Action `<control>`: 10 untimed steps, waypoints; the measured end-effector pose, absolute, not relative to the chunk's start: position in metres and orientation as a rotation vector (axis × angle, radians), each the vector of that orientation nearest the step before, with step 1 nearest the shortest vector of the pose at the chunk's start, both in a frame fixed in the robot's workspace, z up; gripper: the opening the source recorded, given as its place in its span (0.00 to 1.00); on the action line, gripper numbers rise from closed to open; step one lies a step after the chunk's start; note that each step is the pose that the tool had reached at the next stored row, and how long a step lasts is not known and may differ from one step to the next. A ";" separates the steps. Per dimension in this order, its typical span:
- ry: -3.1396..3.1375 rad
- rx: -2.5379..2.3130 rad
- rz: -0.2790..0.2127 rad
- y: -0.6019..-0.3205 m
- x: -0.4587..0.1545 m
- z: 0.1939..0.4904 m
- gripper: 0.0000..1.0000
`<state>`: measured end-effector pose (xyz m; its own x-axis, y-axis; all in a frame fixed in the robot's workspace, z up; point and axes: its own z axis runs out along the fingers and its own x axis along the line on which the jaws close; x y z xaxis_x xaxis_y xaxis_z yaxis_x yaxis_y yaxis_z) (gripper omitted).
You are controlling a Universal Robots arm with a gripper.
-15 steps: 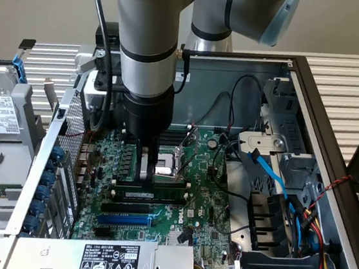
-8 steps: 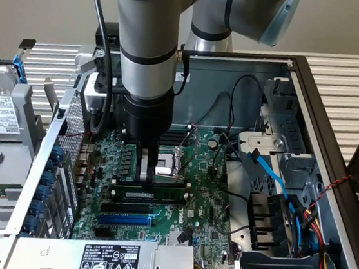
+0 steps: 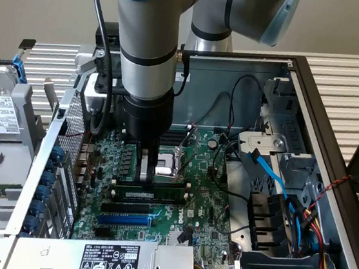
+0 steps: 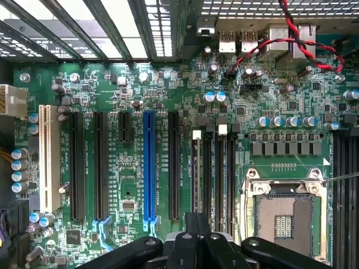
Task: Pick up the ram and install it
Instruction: 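Press down the ram until it locks into place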
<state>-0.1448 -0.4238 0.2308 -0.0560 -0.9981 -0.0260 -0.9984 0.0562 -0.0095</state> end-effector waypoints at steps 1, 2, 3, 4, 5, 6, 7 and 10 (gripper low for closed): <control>2.265 -2.141 0.018 -0.424 -0.145 0.234 0.10; 2.264 -2.140 0.020 -0.424 -0.145 0.237 0.10; 2.263 -2.140 0.022 -0.424 -0.145 0.238 0.10; 2.262 -2.139 0.023 -0.424 -0.144 0.238 0.10; 2.261 -2.138 0.025 -0.424 -0.144 0.238 0.10; 2.261 -2.138 0.026 -0.424 -0.142 0.239 0.10; 2.261 -2.138 0.027 -0.425 -0.140 0.239 0.10; 2.263 -2.140 0.034 -0.425 -0.135 0.242 0.10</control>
<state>-0.1346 -0.4249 0.2422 -0.0560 -0.9978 -0.0343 -0.9984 0.0561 -0.0026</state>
